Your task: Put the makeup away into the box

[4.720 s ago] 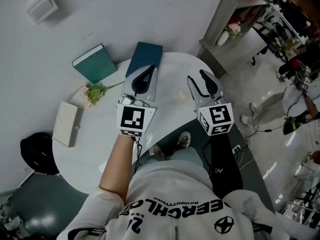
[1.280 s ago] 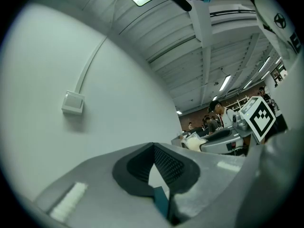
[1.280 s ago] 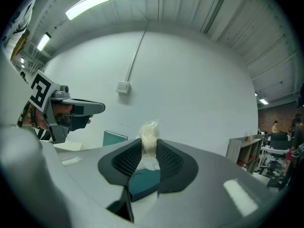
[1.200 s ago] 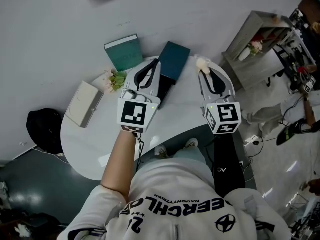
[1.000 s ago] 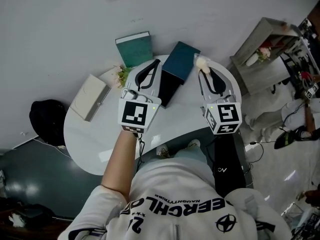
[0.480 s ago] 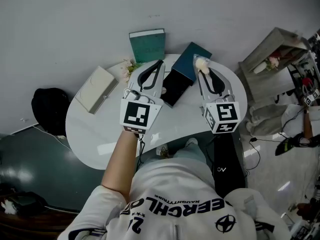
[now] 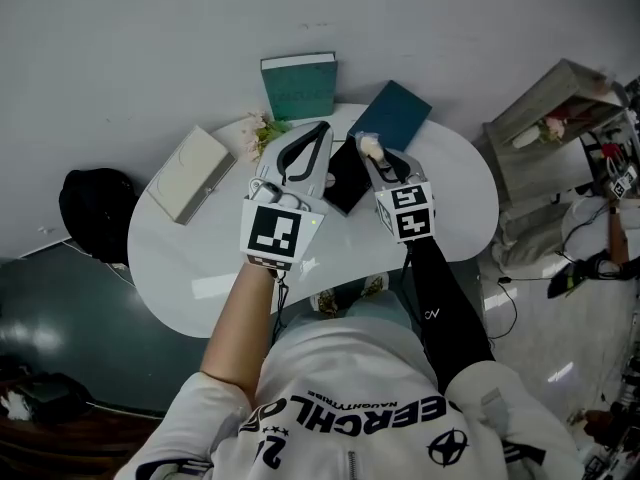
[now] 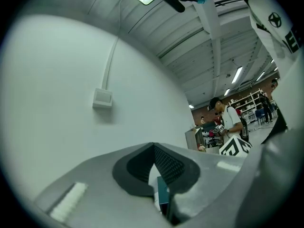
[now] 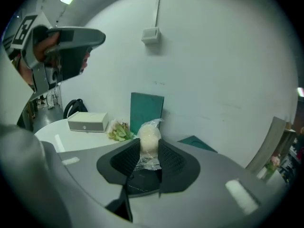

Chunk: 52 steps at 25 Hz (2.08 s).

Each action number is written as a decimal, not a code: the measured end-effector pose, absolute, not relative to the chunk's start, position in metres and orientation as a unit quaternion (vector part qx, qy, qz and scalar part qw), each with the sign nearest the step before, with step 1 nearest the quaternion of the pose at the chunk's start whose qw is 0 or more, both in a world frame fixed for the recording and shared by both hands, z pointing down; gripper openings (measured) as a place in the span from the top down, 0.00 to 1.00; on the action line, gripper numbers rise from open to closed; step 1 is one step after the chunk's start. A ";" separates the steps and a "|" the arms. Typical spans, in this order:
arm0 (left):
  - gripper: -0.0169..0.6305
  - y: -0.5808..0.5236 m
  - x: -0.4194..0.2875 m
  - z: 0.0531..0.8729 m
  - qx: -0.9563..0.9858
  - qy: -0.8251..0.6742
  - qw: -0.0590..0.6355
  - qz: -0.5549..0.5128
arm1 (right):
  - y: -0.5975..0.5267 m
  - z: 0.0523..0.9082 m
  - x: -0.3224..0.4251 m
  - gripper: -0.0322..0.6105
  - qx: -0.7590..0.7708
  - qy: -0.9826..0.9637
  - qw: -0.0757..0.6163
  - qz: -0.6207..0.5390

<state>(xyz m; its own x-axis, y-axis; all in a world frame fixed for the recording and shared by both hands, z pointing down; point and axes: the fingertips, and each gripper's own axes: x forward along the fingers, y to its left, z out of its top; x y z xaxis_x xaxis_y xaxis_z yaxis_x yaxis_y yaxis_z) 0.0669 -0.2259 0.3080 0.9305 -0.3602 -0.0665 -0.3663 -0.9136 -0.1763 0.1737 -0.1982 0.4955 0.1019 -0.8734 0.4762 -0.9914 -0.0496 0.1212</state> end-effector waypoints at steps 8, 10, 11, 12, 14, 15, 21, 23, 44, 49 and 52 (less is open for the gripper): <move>0.97 -0.241 0.056 0.324 -0.976 0.202 0.077 0.002 | -0.206 0.586 0.171 0.70 0.674 -0.652 0.260 0.230; 0.97 -0.244 0.055 0.327 -0.976 0.203 0.076 0.000 | -0.203 0.603 0.174 0.70 0.671 -0.644 0.272 0.247; 0.97 -0.245 0.054 0.327 -0.976 0.203 0.076 -0.001 | -0.202 0.608 0.175 0.70 0.671 -0.641 0.274 0.252; 0.97 -0.246 0.054 0.328 -0.976 0.204 0.076 -0.001 | -0.201 0.610 0.176 0.70 0.671 -0.640 0.273 0.255; 0.97 -0.249 0.053 0.329 -0.976 0.206 0.075 -0.002 | -0.201 0.611 0.176 0.70 0.672 -0.639 0.270 0.257; 0.97 -0.249 0.053 0.329 -0.976 0.206 0.074 -0.002 | -0.202 0.611 0.176 0.70 0.673 -0.639 0.270 0.257; 0.97 -0.252 0.054 0.331 -0.976 0.205 0.073 -0.001 | -0.205 0.608 0.176 0.69 0.675 -0.639 0.268 0.254; 0.97 -0.253 0.053 0.331 -0.976 0.206 0.072 0.000 | -0.204 0.610 0.175 0.69 0.672 -0.640 0.269 0.258; 0.97 -0.255 0.050 0.335 -0.977 0.205 0.064 -0.003 | -0.196 0.617 0.168 0.31 0.665 -0.643 0.268 0.270; 0.97 -0.256 0.050 0.333 -0.977 0.204 0.063 -0.006 | -0.199 0.587 0.173 0.32 0.683 -0.644 0.249 0.237; 0.97 -0.256 0.051 0.331 -0.977 0.202 0.062 -0.005 | -0.200 0.556 0.175 0.33 0.700 -0.644 0.226 0.208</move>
